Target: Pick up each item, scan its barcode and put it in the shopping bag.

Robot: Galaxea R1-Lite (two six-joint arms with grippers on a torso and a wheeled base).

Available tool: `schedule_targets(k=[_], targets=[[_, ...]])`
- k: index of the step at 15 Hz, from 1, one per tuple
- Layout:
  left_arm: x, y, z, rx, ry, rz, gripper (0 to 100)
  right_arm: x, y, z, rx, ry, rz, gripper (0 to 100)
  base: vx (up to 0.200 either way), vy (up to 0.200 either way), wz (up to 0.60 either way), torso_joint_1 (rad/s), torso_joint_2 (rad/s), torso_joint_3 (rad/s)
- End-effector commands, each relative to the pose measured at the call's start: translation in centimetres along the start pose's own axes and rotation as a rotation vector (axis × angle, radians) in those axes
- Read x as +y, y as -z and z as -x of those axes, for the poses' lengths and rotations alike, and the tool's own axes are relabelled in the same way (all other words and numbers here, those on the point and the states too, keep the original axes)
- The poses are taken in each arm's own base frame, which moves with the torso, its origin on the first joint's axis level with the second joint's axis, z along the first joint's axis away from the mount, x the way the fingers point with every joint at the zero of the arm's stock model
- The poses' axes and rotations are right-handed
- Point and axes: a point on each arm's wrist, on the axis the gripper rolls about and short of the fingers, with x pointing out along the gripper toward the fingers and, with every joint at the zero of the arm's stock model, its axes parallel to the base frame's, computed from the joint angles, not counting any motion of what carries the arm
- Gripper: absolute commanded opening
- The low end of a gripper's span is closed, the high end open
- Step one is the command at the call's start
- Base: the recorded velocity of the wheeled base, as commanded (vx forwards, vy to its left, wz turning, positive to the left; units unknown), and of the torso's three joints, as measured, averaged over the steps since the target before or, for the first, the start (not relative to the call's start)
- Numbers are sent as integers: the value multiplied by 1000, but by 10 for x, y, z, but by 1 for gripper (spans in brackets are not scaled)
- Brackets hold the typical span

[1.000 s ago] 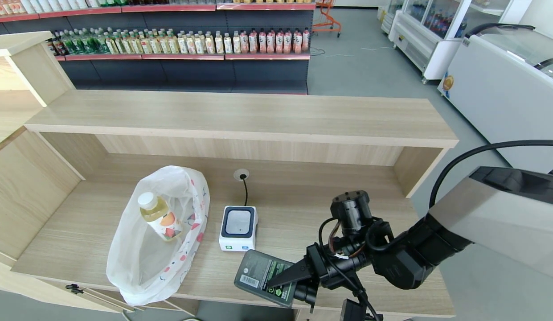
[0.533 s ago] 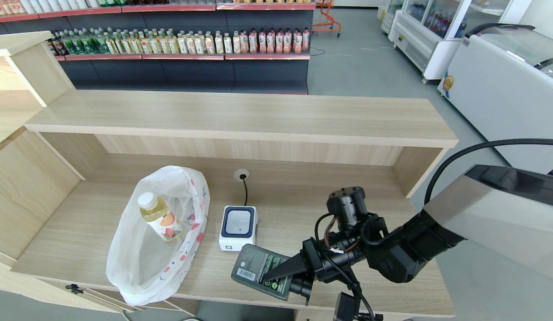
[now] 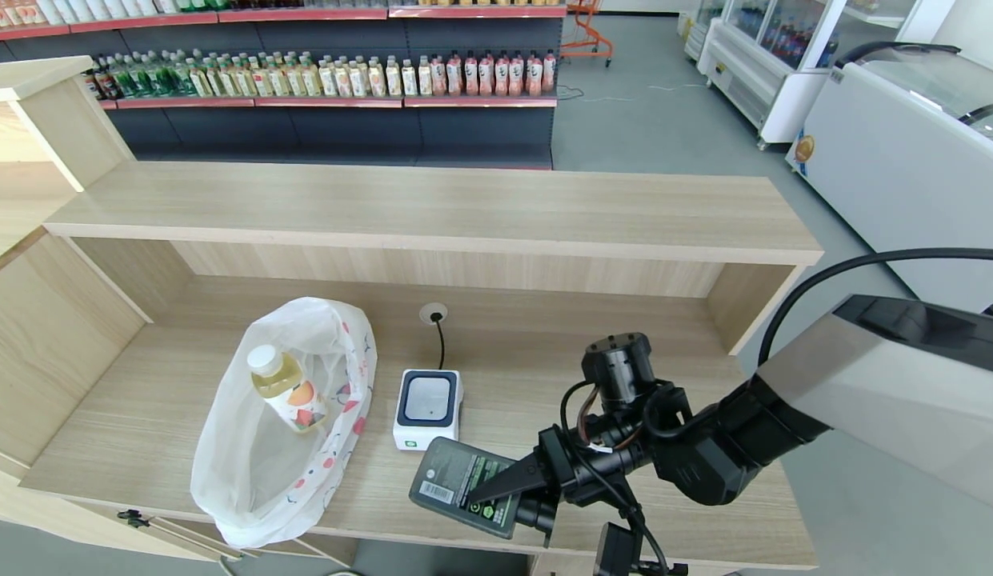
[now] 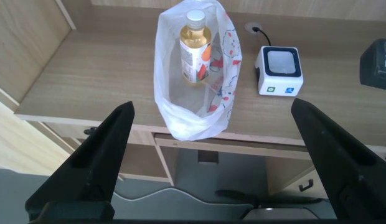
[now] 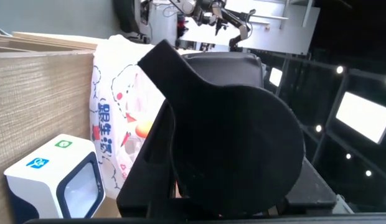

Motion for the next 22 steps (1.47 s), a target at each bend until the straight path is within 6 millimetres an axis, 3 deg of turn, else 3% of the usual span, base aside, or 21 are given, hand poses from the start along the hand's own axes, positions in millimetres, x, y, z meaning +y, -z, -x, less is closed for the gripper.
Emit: schedule_targets(k=[1,16,22], targets=[[0,0,0,0,-1,0,100,-1,0,0,-1,2,4,0,0,0,0,0,0,0],[0,0,0,0,-1,0,100,-1,4,6,6,15,25,0,0,0,0,0,0,0],[0,0,0,0,-1,0,100,-17,-1,13,9,17,42,0,0,0,0,0,0,0]])
